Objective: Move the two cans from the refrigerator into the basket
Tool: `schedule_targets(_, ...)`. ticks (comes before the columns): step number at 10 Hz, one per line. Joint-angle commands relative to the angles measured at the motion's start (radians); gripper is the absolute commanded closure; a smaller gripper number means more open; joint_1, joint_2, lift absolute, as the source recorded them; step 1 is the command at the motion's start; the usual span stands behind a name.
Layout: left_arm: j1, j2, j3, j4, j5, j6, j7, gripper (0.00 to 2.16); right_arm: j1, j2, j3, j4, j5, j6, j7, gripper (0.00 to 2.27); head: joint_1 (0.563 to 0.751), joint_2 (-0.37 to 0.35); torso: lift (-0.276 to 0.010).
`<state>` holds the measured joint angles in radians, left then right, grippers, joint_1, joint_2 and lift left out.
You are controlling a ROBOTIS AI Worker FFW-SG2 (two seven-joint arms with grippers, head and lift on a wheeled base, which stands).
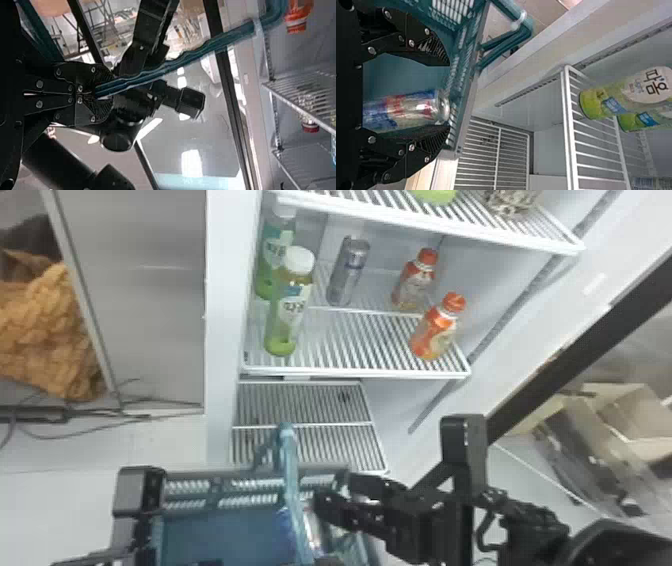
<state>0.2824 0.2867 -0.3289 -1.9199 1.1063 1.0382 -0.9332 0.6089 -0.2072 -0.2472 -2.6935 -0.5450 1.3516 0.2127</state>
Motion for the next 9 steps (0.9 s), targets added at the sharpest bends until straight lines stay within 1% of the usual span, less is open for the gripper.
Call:
schedule_targets(1,0.0,0.0,0.0,-0.001,0.0,0.0,0.001,1.19,0.0,0.0,0.0,0.0,0.011,-0.044,0.01,0.5,0.695,-0.35,-0.276)
schedule_targets(6,0.0,0.002,-0.002,-0.001,0.0,-0.002,0.001,1.19,0.002,0.002,-0.002,0.002,0.023,-0.301,0.024,0.5,0.695,-0.35,-0.276)
schedule_targets(9,0.002,0.002,-0.002,-0.001,0.0,-0.002,0.001,1.19,-0.03,0.0,-0.008,0.029,0.042,-0.461,0.024,0.43,0.695,-0.35,-0.276)
